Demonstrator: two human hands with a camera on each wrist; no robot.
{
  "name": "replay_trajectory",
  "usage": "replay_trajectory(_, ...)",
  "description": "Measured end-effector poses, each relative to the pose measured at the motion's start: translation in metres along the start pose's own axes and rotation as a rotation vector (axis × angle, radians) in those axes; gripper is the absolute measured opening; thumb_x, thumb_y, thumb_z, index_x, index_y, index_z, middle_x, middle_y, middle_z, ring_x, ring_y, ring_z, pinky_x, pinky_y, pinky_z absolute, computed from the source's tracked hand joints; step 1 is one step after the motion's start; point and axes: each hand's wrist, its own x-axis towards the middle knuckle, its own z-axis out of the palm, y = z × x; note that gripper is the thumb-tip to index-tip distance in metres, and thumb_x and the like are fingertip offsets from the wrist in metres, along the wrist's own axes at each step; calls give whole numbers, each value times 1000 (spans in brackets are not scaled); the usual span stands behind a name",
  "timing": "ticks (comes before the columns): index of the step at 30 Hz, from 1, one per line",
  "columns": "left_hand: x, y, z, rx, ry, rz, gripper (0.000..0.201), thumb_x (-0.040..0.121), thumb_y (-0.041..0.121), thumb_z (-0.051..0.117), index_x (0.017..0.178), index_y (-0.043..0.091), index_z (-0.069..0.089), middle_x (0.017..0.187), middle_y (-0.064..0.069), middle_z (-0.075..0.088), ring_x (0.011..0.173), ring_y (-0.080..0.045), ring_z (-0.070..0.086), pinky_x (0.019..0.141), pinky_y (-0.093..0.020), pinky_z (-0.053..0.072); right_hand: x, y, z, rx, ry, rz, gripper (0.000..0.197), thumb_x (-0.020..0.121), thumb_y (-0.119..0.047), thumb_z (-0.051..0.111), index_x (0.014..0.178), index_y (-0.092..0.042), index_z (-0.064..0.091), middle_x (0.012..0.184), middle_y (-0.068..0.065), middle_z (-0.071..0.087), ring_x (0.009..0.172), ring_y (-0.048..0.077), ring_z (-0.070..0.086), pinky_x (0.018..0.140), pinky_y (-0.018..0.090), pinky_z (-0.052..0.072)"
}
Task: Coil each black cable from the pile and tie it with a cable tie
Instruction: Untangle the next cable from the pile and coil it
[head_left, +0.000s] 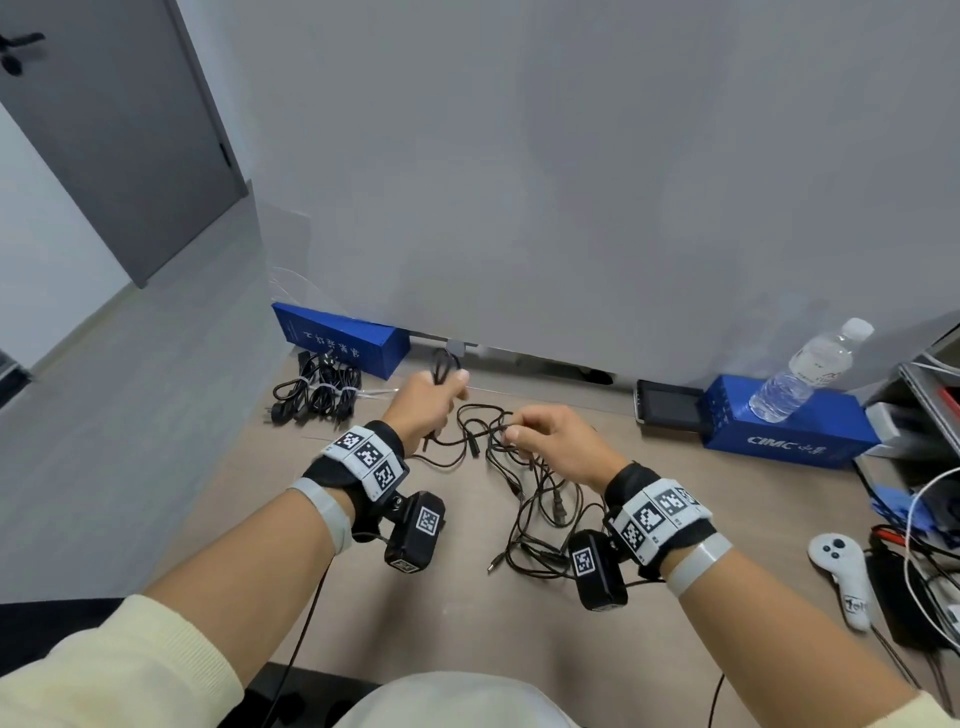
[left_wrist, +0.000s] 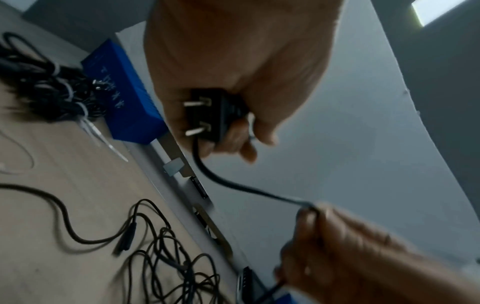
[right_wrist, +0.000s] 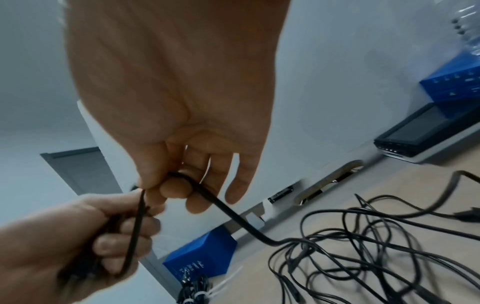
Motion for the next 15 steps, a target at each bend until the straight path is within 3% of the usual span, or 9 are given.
replay_trajectory(3, -7, 1, 8, 129, -229, 26, 65, 87, 69, 55, 98, 8, 72, 63, 2, 42, 51, -11, 37, 52, -24, 35, 8, -6, -4, -55, 125, -15, 18, 97, -26, 61, 82, -20, 71, 71, 0, 66, 61, 7, 54, 58, 24, 45)
replay_trajectory(5, -11, 4, 15, 246, -342, 27, 70, 76, 79, 59, 89, 11, 73, 67, -1, 49, 51, -9, 40, 52, -23, 36, 12, -6, -3, -38, 200, -7, 16, 95, -24, 64, 81, -20, 71, 75, 5, 72, 61, 6, 58, 58, 28, 49)
replay_trajectory(7, -14, 6, 20, 309, -453, 36, 44, 84, 58, 69, 79, 14, 67, 67, -1, 55, 48, -8, 42, 48, -21, 35, 15, -1, -1, 19, 253, 10, 14, 92, -22, 67, 78, -22, 69, 76, 4, 73, 67, 12, 64, 71, 41, 55)
replay_trajectory(9, -16, 11, 23, 262, -502, 33, 26, 95, 37, 65, 79, 16, 61, 61, -1, 55, 46, -9, 41, 46, -20, 34, 16, 2, -1, 40, 289, 10, 15, 91, -24, 69, 76, -26, 67, 71, -1, 70, 68, 15, 65, 75, 46, 56)
replay_trajectory(13, -14, 17, 22, 165, -477, 113, 33, 104, 30, 50, 77, 11, 55, 51, 1, 44, 47, -11, 39, 52, -21, 39, 10, 7, -7, 177, 283, 14, 8, 94, -23, 68, 89, -20, 63, 62, -4, 64, 68, 18, 64, 73, 43, 55)
replay_trajectory(15, -13, 21, 18, 80, -448, 133, 29, 105, 26, 48, 86, 6, 56, 51, -1, 41, 53, -15, 50, 61, -22, 48, 6, 12, -9, 183, 207, 38, 7, 96, -22, 66, 91, -18, 63, 69, -3, 67, 73, 16, 65, 75, 39, 53)
